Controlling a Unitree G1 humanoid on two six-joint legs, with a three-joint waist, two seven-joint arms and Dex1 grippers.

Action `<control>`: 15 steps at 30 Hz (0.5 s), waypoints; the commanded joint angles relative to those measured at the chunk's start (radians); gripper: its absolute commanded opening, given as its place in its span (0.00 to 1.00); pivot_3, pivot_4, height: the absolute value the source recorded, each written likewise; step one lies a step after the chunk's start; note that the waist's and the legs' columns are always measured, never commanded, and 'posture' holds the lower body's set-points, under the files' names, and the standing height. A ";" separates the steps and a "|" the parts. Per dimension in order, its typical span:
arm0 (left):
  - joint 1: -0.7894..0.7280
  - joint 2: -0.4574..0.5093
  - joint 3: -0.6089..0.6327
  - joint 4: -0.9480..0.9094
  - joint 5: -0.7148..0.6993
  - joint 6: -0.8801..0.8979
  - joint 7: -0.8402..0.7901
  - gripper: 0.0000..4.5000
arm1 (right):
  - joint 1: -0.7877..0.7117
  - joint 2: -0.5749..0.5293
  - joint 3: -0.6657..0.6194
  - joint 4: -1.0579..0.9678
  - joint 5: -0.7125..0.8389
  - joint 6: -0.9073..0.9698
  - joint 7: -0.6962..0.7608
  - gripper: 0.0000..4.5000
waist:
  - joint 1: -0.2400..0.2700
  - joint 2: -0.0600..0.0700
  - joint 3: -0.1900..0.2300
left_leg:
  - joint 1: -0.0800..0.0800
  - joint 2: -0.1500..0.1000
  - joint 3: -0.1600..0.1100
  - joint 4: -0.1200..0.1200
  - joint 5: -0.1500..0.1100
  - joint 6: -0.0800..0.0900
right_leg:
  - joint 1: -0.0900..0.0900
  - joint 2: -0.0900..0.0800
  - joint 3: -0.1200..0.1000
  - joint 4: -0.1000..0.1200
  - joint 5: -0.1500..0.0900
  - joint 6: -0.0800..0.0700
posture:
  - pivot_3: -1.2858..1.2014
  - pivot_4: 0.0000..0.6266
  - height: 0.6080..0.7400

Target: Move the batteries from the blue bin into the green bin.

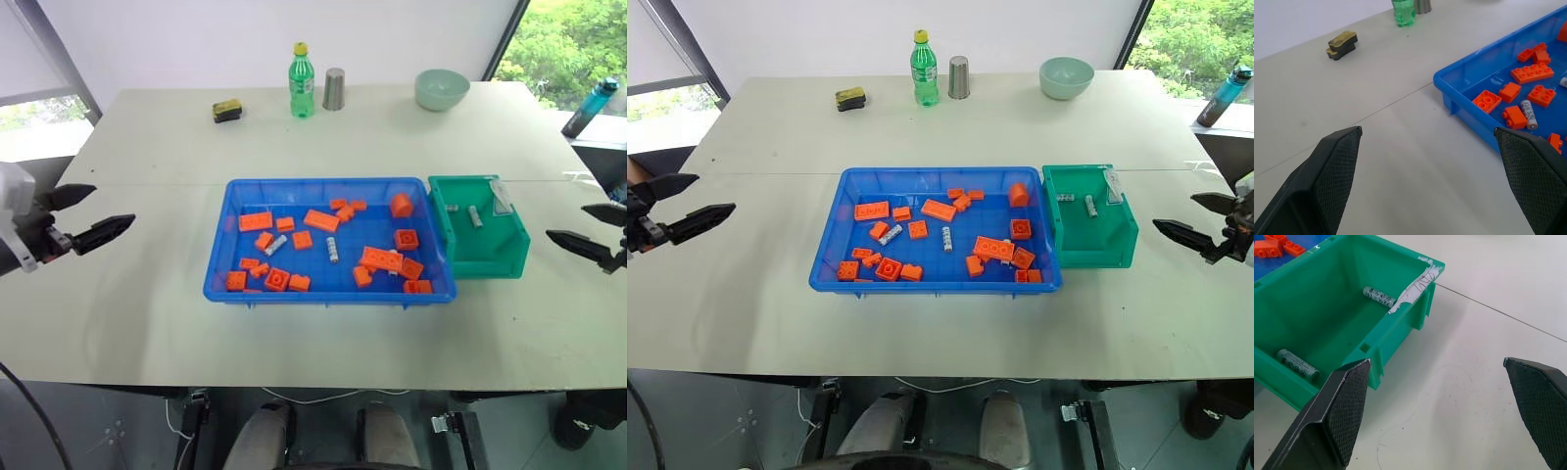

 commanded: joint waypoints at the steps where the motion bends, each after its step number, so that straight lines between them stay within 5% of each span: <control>1: -0.022 -0.001 -0.002 -0.006 0.010 -0.033 0.004 1.00 | -0.009 -0.023 -0.033 0.004 0.007 -0.016 0.005 1.00 | 0.000 0.000 0.000 | 0.000 0.000 0.000 0.000 0.000 0.000 | 0.000 0.000 0.000 0.000 0.000 0.000 | 0.52 0.24 0.90; 15: -0.051 -0.003 -0.065 -0.016 0.011 -0.031 -0.003 1.00 | -0.067 -0.044 -0.001 0.002 -0.022 -0.021 0.016 1.00 | 0.000 0.000 0.000 | 0.000 0.000 0.001 0.000 0.000 0.000 | -0.001 0.000 0.001 0.001 0.000 0.000 | 0.52 0.24 0.90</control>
